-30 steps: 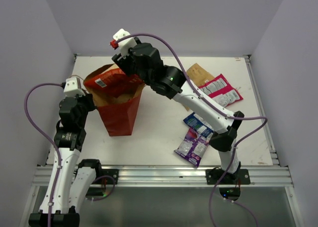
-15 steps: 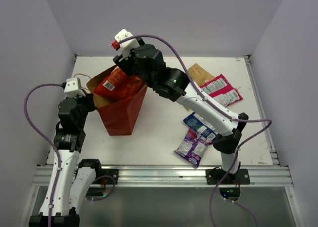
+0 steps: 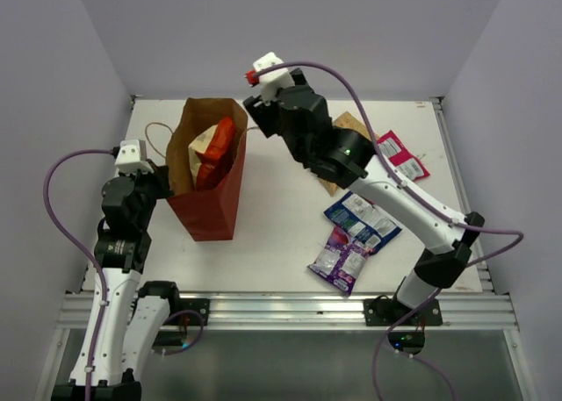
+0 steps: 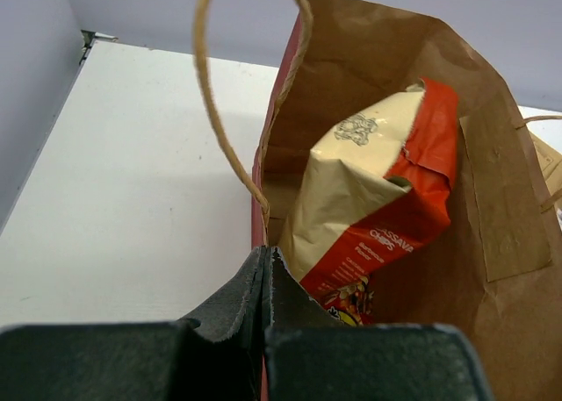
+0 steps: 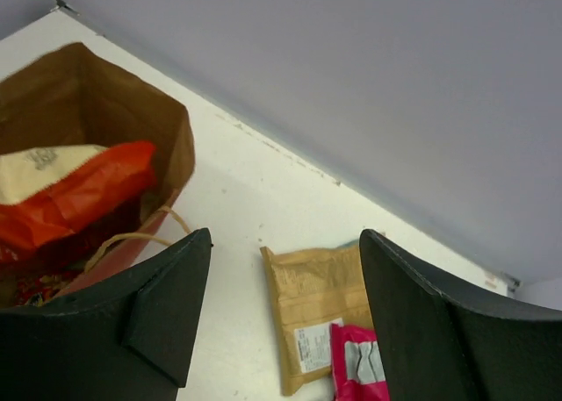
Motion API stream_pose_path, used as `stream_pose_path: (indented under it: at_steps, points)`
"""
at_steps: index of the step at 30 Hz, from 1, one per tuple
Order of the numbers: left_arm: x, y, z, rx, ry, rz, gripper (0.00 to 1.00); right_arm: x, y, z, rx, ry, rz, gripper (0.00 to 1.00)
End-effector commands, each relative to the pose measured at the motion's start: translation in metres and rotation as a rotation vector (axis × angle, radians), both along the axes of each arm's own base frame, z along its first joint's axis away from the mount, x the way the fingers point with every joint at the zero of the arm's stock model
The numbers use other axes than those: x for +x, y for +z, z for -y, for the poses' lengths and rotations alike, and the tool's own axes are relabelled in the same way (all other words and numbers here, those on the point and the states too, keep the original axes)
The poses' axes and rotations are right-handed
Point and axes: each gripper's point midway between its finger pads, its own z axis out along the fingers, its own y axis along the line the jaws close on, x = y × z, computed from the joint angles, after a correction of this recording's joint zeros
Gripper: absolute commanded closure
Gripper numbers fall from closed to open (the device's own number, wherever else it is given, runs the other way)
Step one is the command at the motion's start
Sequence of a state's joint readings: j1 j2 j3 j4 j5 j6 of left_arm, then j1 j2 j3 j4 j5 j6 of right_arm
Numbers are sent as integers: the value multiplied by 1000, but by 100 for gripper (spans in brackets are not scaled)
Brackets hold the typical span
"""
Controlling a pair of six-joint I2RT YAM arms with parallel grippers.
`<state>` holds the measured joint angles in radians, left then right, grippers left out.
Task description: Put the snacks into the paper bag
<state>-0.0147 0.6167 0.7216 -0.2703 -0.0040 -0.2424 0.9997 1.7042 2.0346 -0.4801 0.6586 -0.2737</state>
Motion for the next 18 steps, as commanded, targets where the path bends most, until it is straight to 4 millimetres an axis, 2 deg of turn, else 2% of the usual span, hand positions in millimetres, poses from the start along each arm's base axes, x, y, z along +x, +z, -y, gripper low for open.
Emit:
stream_pose_path:
  at_steps: [1,2,5,6,8,9,11,12,15,16,18]
  points:
    - [1,6,3,15,-19,32,100,12,-17,58,142,-109,-98,28]
    - [1,6,3,13,-19,34,100,18,-44,80,125,-159,-137,27]
    - [1,5,3,15,-19,31,100,31,-95,99,118,-207,-240,25]
    - [2,5,4,14,-24,32,100,37,-129,98,94,-225,-309,25]
    - [1,5,5,14,-27,31,100,48,-165,102,62,-244,-380,24]
    - [2,5,5,14,-27,29,100,56,-192,99,21,-255,-426,24]
    - [1,4,5,16,-27,26,100,66,-217,97,-1,-261,-465,23]
    - [1,4,5,14,-27,26,100,74,-234,92,-16,-262,-482,19]
    - [2,2,6,16,-34,22,100,86,-255,87,-36,-260,-498,9]
    - [2,2,6,15,-33,22,100,91,-275,85,-62,-261,-527,8]
    - [3,1,7,16,-38,19,100,99,-287,80,-86,-251,-546,7]
